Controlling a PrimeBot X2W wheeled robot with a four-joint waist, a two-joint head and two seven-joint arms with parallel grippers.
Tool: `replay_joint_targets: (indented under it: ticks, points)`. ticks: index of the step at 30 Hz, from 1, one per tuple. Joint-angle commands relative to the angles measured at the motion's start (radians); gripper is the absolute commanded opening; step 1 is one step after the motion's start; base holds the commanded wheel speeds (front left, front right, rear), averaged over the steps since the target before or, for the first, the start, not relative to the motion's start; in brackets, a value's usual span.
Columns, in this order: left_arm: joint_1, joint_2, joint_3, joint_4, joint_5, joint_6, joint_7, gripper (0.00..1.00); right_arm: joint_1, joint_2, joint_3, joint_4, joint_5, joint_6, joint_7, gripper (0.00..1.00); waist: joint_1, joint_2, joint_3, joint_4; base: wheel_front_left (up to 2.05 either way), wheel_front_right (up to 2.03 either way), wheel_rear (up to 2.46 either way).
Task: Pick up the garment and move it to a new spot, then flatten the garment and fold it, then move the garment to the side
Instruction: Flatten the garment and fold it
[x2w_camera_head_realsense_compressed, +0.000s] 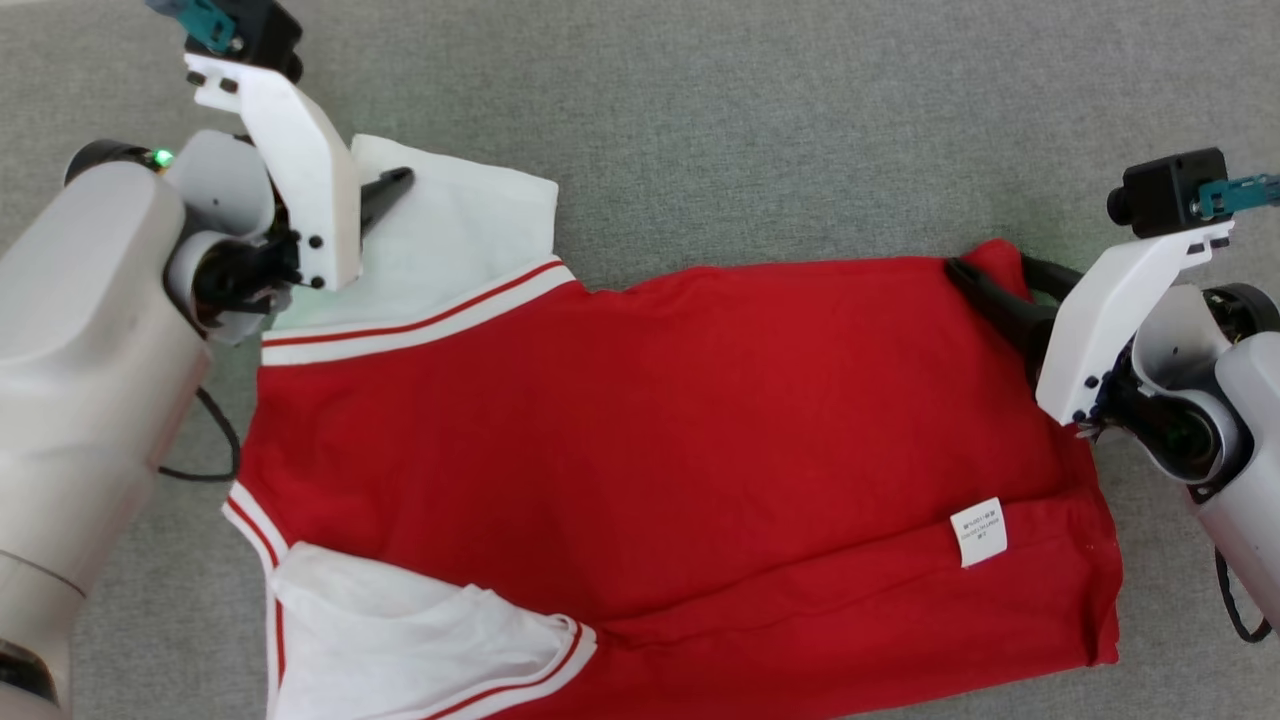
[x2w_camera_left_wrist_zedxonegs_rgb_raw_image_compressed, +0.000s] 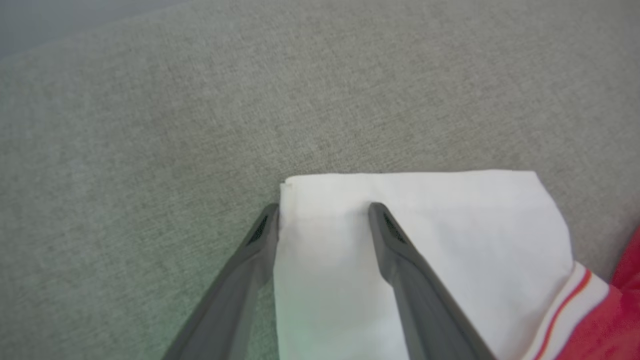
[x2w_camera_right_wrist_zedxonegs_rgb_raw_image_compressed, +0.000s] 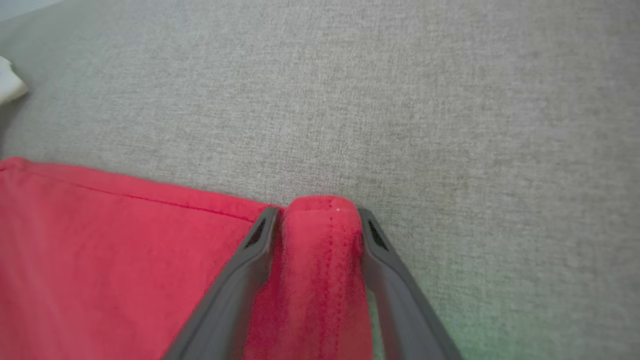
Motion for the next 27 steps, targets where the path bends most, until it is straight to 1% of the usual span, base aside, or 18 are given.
replay_joint_targets:
  ticks: [1, 4, 8, 11, 14, 21, 27]
  points:
    - [0.007, 0.003, -0.016, 0.011, -0.021, 0.001, -0.001, 0.00, 0.063, 0.025, 0.058, 0.021, 0.014, 0.008, 0.014, 0.00, -0.0001, 0.0000, -0.007, 0.000, 0.00, 0.00, 0.00]
    - [-0.011, 0.012, -0.037, 0.025, -0.012, 0.001, -0.042, 0.00, 0.046, 0.009, 0.065, 0.043, 0.017, 0.005, -0.055, 0.00, -0.0001, 0.0000, -0.022, 0.006, 0.00, 0.00, 0.00]
    - [-0.021, 0.005, -0.056, 0.054, -0.003, 0.001, -0.121, 0.00, 0.025, 0.009, 0.059, 0.093, 0.013, 0.003, -0.172, 0.00, -0.0001, 0.0000, -0.054, 0.020, 0.00, 0.00, 0.00]
    - [-0.006, 0.002, -0.079, 0.066, -0.022, 0.001, -0.148, 0.00, 0.024, 0.017, 0.057, 0.135, 0.018, 0.003, -0.247, 0.00, -0.0001, 0.0000, -0.094, 0.032, 0.00, 0.00, 0.00]
    - [0.018, 0.000, -0.106, 0.062, -0.046, 0.001, -0.164, 0.00, 0.037, 0.018, 0.068, 0.167, 0.030, 0.003, -0.295, 0.00, -0.0001, 0.0000, -0.142, 0.047, 0.00, 0.00, 0.00]
    - [0.065, -0.002, -0.175, 0.021, -0.116, 0.001, -0.156, 0.00, 0.091, 0.004, 0.105, 0.200, 0.059, 0.003, -0.369, 0.00, -0.0001, 0.0000, -0.281, 0.078, 0.00, 0.00, 0.00]
    - [0.119, 0.029, -0.250, -0.049, -0.186, 0.001, -0.101, 0.00, 0.158, -0.024, 0.151, 0.200, 0.089, 0.003, -0.372, 0.00, -0.0001, 0.0000, -0.399, 0.093, 0.00, 0.00, 0.00]
